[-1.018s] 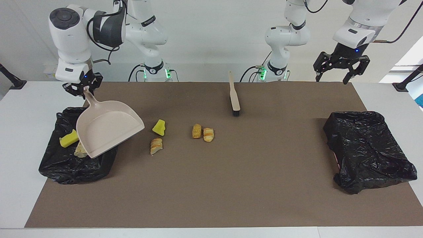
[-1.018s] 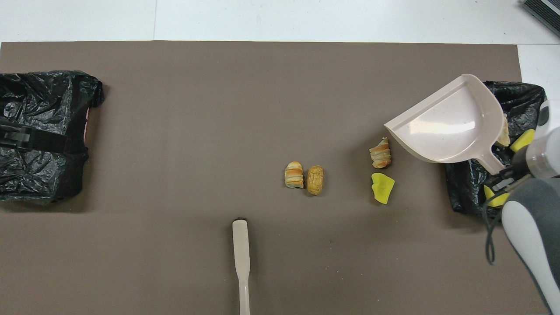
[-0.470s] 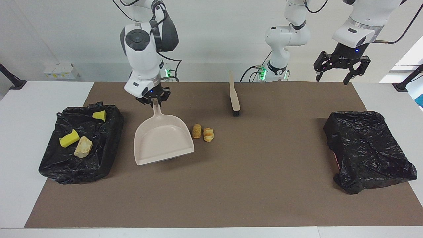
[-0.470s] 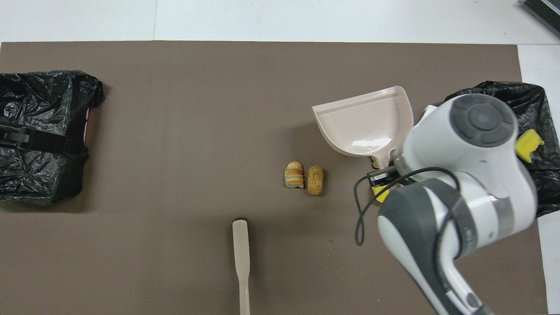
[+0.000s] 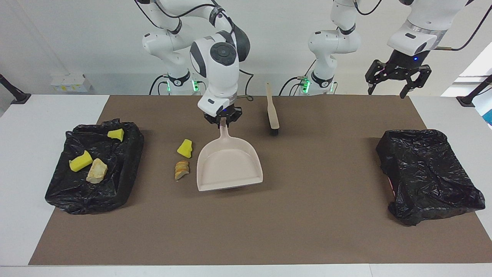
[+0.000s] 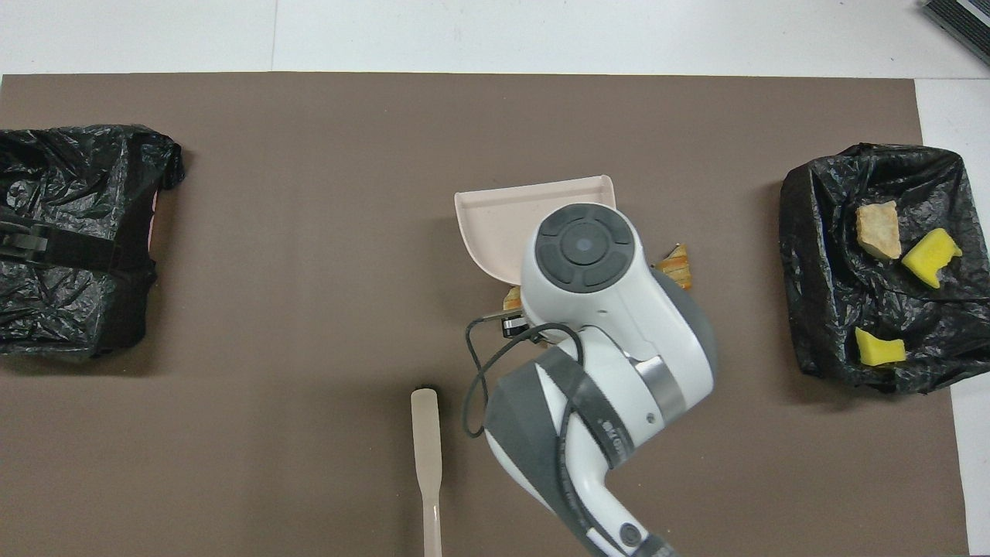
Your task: Sweep and dump trash in bin
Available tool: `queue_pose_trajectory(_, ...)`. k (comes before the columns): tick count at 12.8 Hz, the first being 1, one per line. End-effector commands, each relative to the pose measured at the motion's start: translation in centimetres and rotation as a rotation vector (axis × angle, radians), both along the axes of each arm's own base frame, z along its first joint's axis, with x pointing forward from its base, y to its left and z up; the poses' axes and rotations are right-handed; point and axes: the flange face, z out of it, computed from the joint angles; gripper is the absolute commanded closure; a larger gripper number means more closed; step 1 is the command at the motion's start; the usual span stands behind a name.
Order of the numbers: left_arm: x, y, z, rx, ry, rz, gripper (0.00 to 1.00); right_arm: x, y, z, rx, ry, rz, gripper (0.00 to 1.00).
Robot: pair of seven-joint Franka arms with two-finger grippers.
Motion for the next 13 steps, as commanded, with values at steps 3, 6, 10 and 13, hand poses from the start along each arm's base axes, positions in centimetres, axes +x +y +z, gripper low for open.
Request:
queue_pose_trajectory(3, 0.1, 0.5, 0.4, 0.016, -0.023, -0.012, 0.00, 2.6, 9.5, -4.6, 0.045, -0.027, -0.062, 1.00)
queue_pose_trajectory(6, 0.4, 0.5, 0.2, 0.014, -0.043, -0.014, 0.00, 4.0, 12.6, -7.4, 0.100, -0.027, -0.102, 1.00)
queue_pose_trajectory(10, 0.6, 0.2, -0.1, 0.011, -0.035, -0.014, 0.00, 3.5, 14.1, -9.3, 0.127, -0.039, -0.118, 0.77)
queue_pose_trajectory(13, 0.7, 0.1, -0.2, 0.003, -0.031, -0.013, 0.00, 3.0, 14.3, -7.1, 0.170, -0.067, -0.138, 0.00)
